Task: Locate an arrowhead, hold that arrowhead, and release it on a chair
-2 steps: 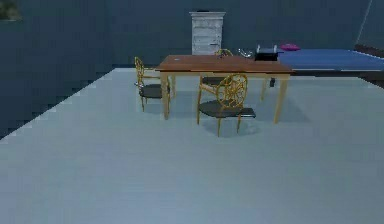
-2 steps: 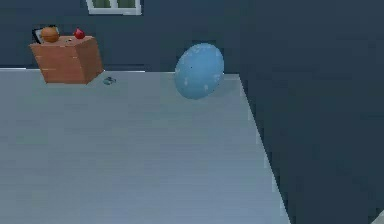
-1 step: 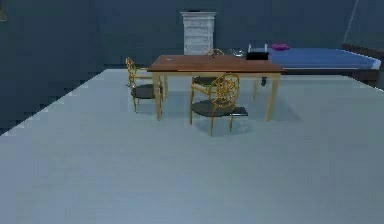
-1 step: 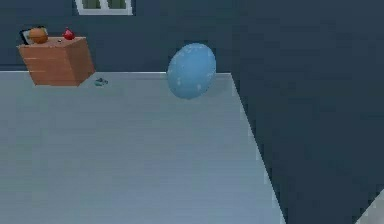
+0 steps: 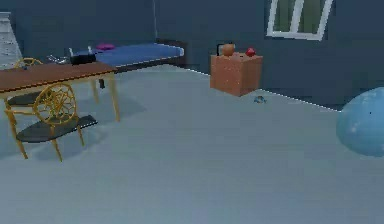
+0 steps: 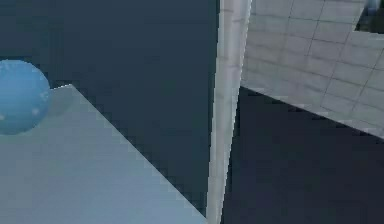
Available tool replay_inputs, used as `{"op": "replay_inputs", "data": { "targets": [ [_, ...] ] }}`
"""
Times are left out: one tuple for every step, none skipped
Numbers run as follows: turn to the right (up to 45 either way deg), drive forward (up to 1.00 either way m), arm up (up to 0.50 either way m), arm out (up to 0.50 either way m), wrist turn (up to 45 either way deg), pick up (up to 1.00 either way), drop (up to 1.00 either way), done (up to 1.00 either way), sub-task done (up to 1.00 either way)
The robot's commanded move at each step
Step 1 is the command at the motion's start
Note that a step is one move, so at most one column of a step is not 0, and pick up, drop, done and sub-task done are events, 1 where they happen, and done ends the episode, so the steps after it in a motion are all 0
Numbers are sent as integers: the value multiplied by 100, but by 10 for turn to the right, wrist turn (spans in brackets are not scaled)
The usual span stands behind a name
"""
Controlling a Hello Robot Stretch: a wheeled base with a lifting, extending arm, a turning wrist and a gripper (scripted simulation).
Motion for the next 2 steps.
{"op": "replay_inputs", "data": {
  "targets": [
    [450,0,0,0,0,0,0,0,0],
    [0,25,0,0,0,0,0,0,0]
  ]
}}
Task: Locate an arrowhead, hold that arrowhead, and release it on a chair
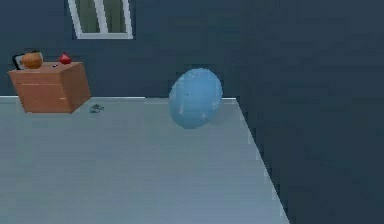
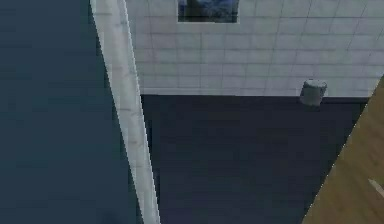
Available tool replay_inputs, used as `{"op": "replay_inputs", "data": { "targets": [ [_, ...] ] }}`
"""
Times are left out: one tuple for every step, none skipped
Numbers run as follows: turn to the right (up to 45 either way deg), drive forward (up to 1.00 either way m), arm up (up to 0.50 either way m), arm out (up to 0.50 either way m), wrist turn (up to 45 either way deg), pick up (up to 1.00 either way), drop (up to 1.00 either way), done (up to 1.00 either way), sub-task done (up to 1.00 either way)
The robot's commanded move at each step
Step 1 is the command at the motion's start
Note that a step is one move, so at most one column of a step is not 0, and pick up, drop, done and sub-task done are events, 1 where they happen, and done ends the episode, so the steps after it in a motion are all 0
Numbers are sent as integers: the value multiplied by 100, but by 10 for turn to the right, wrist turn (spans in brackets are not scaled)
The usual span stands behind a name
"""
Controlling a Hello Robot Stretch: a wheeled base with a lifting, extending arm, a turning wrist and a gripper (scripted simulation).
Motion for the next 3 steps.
{"op": "replay_inputs", "data": {
  "targets": [
    [-450,0,0,0,0,0,0,0,0],
    [-330,0,0,0,0,0,0,0,0],
    [0,30,0,0,0,0,0,0,0]
  ]
}}
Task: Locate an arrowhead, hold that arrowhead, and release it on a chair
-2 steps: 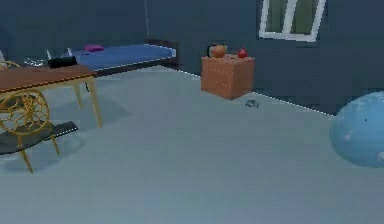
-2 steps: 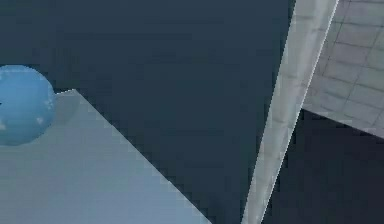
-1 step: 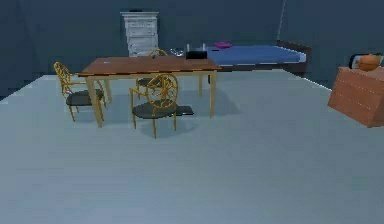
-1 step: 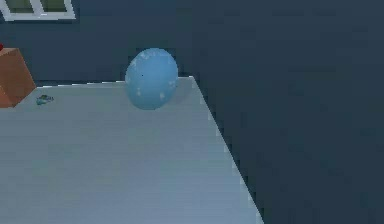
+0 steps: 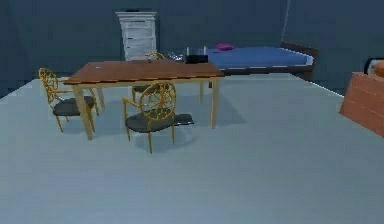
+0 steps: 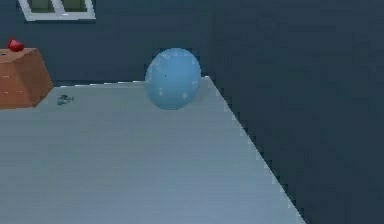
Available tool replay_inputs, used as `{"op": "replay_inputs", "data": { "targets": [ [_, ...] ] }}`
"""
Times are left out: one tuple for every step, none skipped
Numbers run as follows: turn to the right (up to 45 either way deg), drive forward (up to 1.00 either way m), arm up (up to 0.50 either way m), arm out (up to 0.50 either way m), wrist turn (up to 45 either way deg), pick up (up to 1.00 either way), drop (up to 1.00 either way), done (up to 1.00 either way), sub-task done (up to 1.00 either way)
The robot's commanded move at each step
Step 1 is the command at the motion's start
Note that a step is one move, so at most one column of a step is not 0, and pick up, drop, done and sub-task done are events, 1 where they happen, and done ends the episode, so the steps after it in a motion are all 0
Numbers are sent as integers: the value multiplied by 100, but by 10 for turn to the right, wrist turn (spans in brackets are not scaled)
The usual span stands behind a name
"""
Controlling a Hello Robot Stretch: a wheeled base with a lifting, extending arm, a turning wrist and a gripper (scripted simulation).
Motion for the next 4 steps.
{"op": "replay_inputs", "data": {
  "targets": [
    [-450,0,0,0,0,0,0,0,0],
    [-30,0,0,0,0,0,0,0,0],
    [0,15,0,0,0,0,0,0,0],
    [-240,0,0,0,0,0,0,0,0]
  ]
}}
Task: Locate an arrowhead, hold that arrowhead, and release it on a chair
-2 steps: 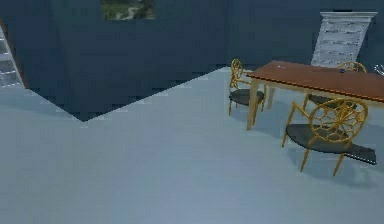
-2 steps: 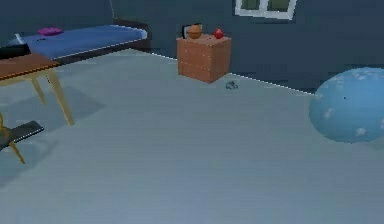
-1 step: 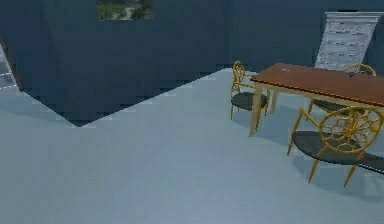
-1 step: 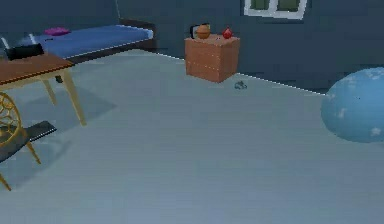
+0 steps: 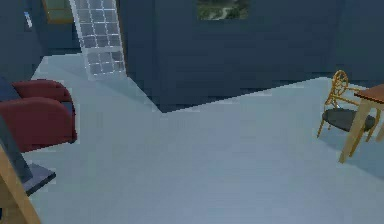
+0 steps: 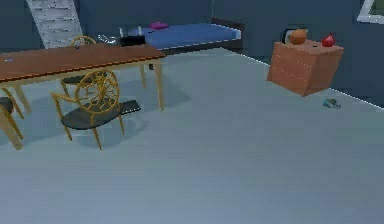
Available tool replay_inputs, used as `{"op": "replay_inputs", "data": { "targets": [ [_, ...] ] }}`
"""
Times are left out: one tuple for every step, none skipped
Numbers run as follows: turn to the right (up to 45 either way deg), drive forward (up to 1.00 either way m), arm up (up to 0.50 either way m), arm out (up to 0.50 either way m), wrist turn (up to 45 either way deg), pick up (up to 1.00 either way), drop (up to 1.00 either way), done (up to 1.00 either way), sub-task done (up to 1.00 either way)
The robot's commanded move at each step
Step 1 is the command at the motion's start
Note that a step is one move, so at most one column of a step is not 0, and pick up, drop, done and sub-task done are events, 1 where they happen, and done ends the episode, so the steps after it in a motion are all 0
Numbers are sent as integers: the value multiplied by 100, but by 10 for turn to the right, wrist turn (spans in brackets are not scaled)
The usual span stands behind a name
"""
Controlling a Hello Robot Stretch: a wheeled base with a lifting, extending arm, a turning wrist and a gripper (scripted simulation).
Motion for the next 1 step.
{"op": "replay_inputs", "data": {
  "targets": [
    [0,45,0,0,0,0,0,0,0]
  ]
}}
